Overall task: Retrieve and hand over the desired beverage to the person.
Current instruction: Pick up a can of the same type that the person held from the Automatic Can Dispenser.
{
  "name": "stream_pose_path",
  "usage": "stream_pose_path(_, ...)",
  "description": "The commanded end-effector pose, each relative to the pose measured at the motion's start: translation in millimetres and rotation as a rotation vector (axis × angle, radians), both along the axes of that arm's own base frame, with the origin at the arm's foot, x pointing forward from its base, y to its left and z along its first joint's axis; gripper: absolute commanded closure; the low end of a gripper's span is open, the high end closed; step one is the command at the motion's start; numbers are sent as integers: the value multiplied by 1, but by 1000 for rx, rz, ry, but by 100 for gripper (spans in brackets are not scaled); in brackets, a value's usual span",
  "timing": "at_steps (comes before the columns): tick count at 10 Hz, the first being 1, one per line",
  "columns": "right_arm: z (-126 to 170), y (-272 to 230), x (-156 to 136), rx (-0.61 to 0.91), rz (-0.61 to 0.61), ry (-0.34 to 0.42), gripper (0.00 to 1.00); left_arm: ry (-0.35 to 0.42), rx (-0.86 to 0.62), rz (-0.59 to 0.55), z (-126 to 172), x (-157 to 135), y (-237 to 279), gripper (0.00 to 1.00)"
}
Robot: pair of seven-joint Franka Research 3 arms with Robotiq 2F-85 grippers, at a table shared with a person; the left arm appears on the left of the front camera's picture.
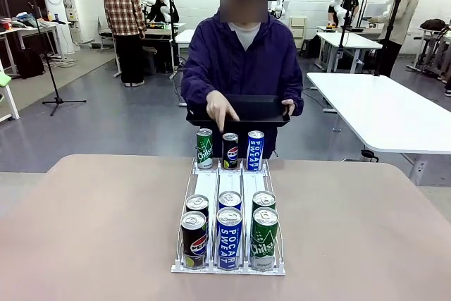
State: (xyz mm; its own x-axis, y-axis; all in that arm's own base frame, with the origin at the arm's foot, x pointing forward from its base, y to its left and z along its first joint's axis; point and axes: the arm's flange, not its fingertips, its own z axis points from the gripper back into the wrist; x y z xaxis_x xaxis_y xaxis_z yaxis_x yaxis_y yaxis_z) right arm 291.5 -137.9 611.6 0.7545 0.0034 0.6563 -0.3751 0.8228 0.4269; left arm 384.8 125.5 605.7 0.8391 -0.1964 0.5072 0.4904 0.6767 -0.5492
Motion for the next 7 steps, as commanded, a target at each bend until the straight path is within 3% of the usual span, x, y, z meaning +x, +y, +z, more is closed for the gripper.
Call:
stream_pose_path(1, 1, 0, 3, 18, 21, -15, 0, -18, -11, -14, 1, 2, 3, 0)
stream_pose_path(6, 1, 0, 3, 18, 21, -15, 0, 0, 0, 0, 0, 0, 0, 0)
stream_pose_path(7, 1, 0, 3, 18, 21, -15, 0, 38, 132, -88, 7, 4, -40, 0)
